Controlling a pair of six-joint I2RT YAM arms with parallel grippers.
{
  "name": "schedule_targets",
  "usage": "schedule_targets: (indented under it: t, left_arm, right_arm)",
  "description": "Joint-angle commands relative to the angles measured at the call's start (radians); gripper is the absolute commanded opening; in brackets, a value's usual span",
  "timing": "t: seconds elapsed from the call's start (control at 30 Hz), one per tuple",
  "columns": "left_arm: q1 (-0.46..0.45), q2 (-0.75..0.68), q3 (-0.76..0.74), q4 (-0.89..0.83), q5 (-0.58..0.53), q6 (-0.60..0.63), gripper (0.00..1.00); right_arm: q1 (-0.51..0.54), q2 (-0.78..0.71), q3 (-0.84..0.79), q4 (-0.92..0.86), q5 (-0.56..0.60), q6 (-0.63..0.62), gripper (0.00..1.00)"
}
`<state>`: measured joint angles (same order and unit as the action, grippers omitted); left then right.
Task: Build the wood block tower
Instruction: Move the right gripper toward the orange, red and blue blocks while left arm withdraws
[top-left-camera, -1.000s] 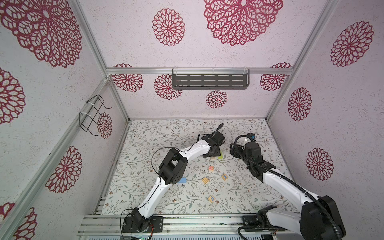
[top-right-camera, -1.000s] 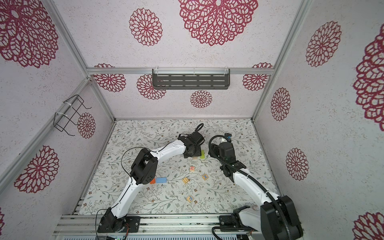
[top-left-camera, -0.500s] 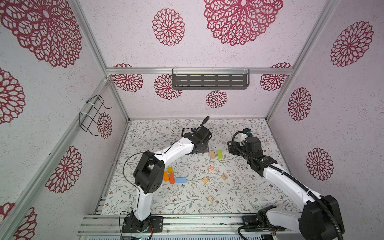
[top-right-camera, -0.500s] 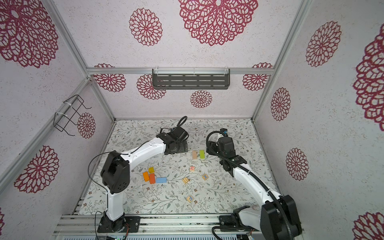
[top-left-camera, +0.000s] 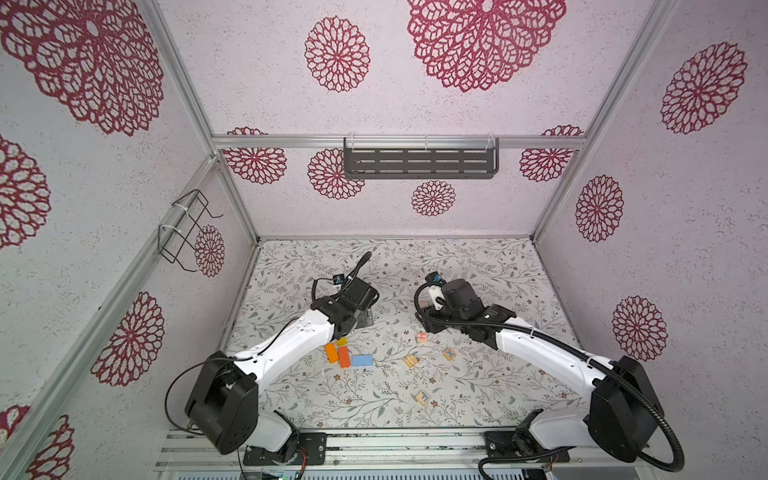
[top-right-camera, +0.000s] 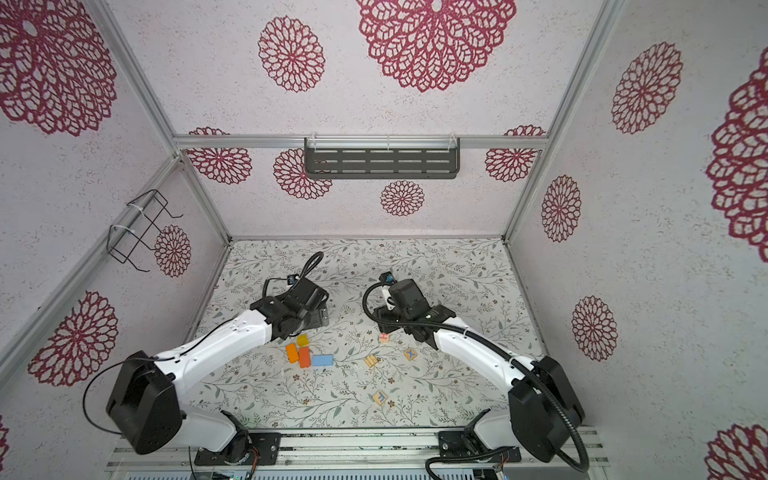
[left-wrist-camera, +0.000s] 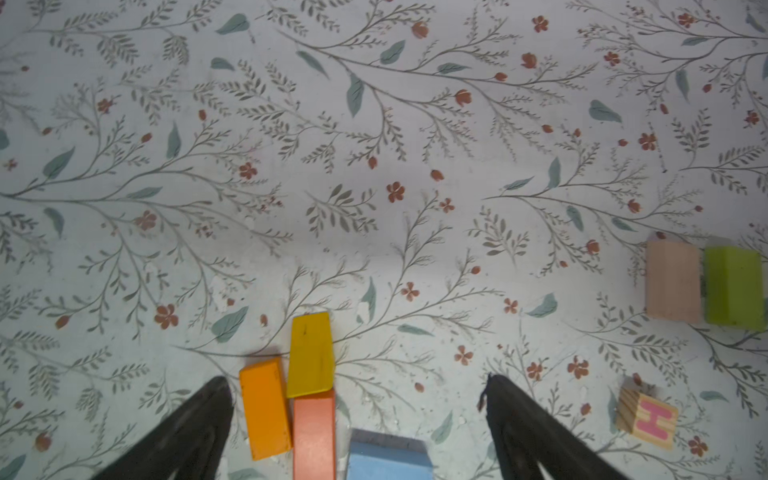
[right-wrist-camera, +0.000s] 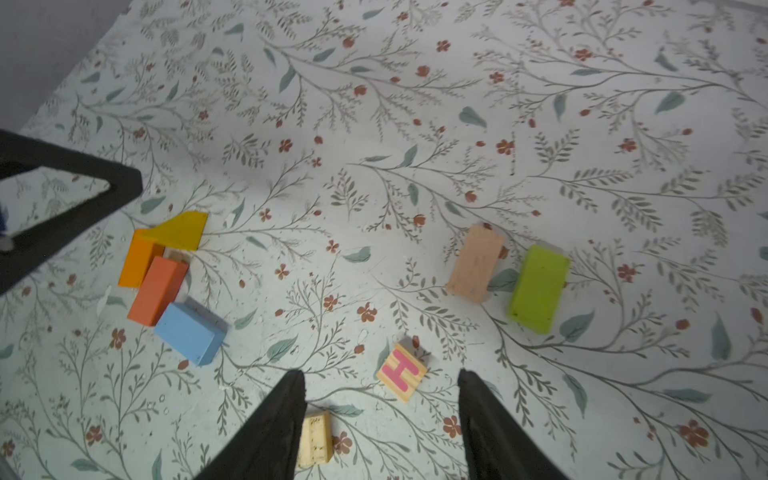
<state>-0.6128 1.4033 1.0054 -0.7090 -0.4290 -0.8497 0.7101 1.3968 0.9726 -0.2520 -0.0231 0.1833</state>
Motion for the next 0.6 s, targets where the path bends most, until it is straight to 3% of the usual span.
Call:
schedule_targets:
  t: [0.0, 0.3, 0.57]
  left_arm:
    - [0.036, -0.108, -0.092, 0.082, 0.007, -0.043, 0.97]
    - [0.148, -0.354, -0.296, 0.151, 0.03, -0.038, 0.97]
    - [0.224, -0.539, -0.447, 0.222, 0.044, -0.033, 0.97]
  right_arm:
    - [0.051, 0.043, 0.053, -0.047, -0.03, -0.102, 0.61]
    - [0.205, 0.259, 0.195, -0.129, -0.043, -0.221, 0.63]
    - [0.275, 0.446, 0.354, -0.242, -0.138, -0.354, 0.65]
